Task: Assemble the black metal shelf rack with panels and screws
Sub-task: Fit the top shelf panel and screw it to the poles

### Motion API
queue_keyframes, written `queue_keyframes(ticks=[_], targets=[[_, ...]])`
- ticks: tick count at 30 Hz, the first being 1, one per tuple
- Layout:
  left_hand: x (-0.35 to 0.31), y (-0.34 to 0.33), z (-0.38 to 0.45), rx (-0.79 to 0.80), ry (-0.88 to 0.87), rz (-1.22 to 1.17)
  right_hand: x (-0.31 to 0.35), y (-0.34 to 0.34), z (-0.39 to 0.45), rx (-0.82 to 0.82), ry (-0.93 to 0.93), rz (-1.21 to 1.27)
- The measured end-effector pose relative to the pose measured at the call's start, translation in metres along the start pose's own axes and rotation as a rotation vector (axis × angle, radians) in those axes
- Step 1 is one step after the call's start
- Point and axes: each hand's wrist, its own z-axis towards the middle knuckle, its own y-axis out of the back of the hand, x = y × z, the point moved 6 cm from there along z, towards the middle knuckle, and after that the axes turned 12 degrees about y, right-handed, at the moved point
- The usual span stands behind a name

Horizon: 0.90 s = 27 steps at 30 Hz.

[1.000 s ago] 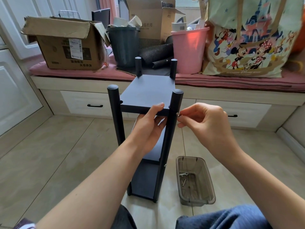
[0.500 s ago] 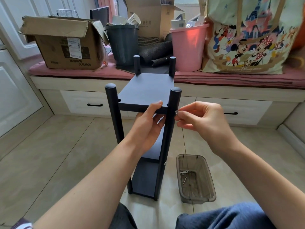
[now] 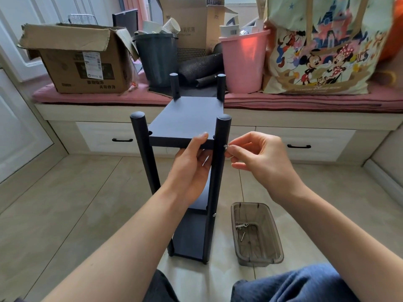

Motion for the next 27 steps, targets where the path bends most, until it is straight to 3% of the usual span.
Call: queue_keyframes(ticks=[7,15,24,27], targets=[[-0.001,0.0,-0.002,-0.012,-0.004,0.002,0.001,-0.001,0.001,0.006,0.035,-0.017],[-0.002,-0.002,-0.004,-0.041,-0.013,0.012,-0.009,-0.003,0.0,0.071,-0.109,0.15],[-0.003,-0.002,-0.006,-0.067,-0.001,0.043,0.005,-0.003,0.003,0.059,0.141,-0.178],[-0.003,-0.002,-0.007,-0.071,0.007,0.055,0.001,-0.001,0.003,0.106,0.066,-0.091]])
